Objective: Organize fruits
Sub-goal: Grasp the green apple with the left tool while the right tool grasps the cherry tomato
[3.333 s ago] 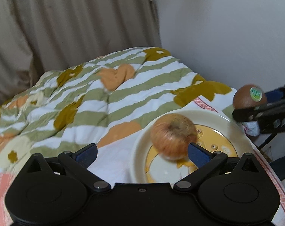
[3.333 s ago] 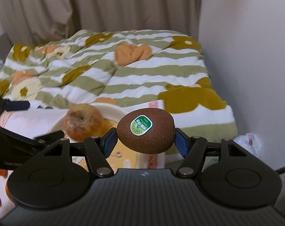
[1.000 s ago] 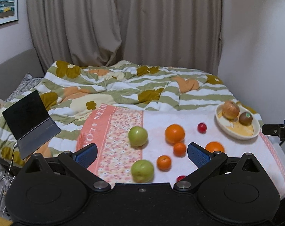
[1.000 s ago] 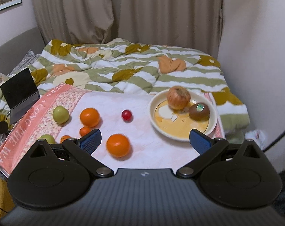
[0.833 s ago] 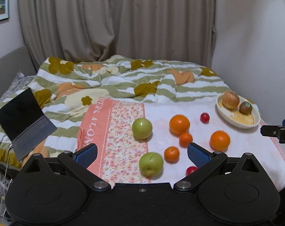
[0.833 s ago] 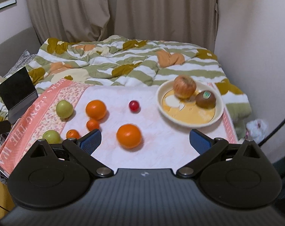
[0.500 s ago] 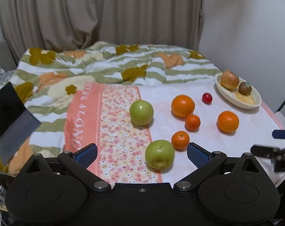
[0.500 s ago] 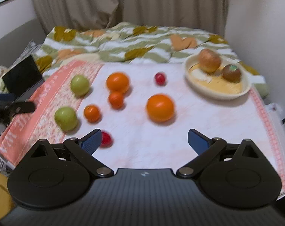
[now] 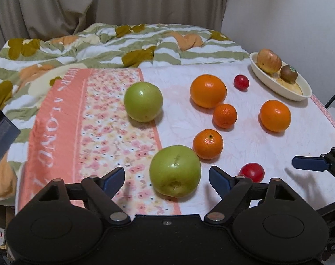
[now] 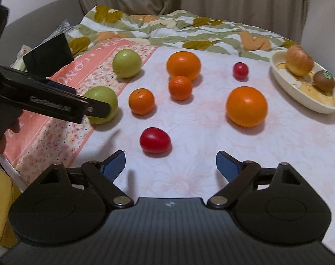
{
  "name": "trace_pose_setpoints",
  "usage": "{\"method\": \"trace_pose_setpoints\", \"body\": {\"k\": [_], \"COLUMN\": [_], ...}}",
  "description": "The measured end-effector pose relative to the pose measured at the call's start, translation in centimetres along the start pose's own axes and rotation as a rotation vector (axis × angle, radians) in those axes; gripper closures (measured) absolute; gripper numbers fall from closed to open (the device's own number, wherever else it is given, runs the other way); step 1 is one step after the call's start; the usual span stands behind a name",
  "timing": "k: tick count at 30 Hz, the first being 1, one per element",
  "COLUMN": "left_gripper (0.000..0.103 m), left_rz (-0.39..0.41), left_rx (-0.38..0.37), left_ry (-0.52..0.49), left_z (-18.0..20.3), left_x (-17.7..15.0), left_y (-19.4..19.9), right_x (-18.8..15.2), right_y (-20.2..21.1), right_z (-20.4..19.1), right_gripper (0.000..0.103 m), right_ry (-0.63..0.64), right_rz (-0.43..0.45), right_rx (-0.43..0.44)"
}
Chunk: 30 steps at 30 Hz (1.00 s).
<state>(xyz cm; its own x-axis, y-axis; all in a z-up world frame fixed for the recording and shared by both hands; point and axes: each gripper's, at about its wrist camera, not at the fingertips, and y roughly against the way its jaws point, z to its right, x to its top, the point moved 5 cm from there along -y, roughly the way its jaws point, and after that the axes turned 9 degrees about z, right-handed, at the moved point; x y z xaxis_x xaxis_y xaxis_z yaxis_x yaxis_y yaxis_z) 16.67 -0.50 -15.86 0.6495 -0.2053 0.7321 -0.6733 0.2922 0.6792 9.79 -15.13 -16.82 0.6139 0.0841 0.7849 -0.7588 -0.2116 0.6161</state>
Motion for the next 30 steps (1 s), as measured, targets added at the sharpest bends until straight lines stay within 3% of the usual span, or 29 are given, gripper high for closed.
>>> {"method": "trace_pose_setpoints", "body": {"k": [2,4,6,11,19,21,22,30], "left_gripper": [0.021,0.037,0.045,0.046,0.046,0.046,0.046,0.046], "left_rz": [-0.005,-0.014,-0.019,-0.020,-0.020,-0.018,-0.016,0.007], "left_rx": [-0.001,-0.007,-0.033,-0.033,-0.013,-0.009,-0.006,0.002], "left_ry": [0.007,0.012,0.024,0.010,0.030,0.034,0.036,0.070], "left_z": [0.1,0.2,0.3,0.5,-0.4,-0.5,-0.6,-0.9], "left_x": [-0.1,-0.1,-0.2,-0.3,-0.7,-0.8,-0.8,-0.9], "left_y": [-0.4,-0.7,-0.9,-0.8,-0.2,-0.1,0.0,2.1], "right_x": [0.0,0.0,0.0,0.4,0.5,0.6,0.6,1.3], "right_y": [-0.4,-0.8,-1.2,-1.9,-2.6,-2.8,-2.9,-2.2], "right_z": [-0.2,-0.3,-0.4,-0.5,-0.8,-1.0,-1.1,-1.3], "right_gripper": [0.003,0.010,0.014,0.025,0.034,0.042,0.053,0.053], "right_ry": [0.006,0.013,0.016,0.030,0.044,0.051,0.054,0.065], "right_rz": [-0.003,-0.009,-0.013,-0.016,-0.013,-0.011,-0.011,-0.001], "right_rx": [0.010,0.024,0.036,0.049,0.058,0.060,0.064,0.067]}}
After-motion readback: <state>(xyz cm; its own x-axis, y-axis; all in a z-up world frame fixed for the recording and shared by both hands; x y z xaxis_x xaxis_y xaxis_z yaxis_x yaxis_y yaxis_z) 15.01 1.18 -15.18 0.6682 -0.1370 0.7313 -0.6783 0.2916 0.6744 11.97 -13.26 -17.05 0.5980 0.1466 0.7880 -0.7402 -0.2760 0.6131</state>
